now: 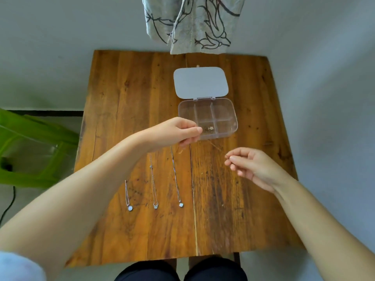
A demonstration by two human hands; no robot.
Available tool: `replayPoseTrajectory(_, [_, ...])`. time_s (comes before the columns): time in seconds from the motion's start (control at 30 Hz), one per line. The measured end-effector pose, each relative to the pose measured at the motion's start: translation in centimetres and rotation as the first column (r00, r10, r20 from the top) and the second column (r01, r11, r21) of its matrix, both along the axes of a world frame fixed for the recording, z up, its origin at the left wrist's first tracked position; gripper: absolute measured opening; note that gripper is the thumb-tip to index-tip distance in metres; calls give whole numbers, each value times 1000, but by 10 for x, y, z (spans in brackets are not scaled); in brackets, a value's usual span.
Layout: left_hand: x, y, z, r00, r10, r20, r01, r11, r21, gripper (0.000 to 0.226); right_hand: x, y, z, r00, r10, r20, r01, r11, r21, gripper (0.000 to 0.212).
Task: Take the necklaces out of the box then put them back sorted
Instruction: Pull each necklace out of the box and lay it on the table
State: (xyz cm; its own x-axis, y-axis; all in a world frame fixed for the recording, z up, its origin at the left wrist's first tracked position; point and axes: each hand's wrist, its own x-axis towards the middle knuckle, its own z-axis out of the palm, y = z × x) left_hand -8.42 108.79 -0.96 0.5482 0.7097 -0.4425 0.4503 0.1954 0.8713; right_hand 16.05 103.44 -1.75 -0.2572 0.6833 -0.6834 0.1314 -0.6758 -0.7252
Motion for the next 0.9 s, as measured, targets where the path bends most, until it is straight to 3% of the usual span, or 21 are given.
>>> replayPoseTrajectory(0.17, [1, 6, -15, 997, -63, -51, 57, 992, -109, 44, -8, -52, -31, 939, -322, -123, 292, 932, -214, 18])
replayPoseTrajectory(0.27, [5, 7, -24, 995, -60, -77, 49, 990, -134, 44, -15, -69, -38, 834, -474, -282, 370, 861, -350, 27])
replayPoseTrajectory(0.37, [8, 6, -34, 984, -108, -143, 89, 987, -136, 44, -19, -78, -46, 778, -558, -289, 437, 811, -390, 25])
replayPoseTrajectory(0.6, [7, 6, -47, 973, -113, -200, 84, 986, -147, 45, -18, -92, -51, 726, -657, -202, 578, 742, -340, 16])
replayPoseTrajectory(0.73, [-2, 6, -52, 962, -128, -242, 93, 984, -154, 39, -22, -98, -52, 789, -601, -125, 541, 777, -322, 13])
replayPoseTrajectory(0.9, [-1, 8, -62, 851, -347, -394, 280, 935, -220, 32, -28, -114, -61, 793, -608, -43, 566, 760, -319, 20])
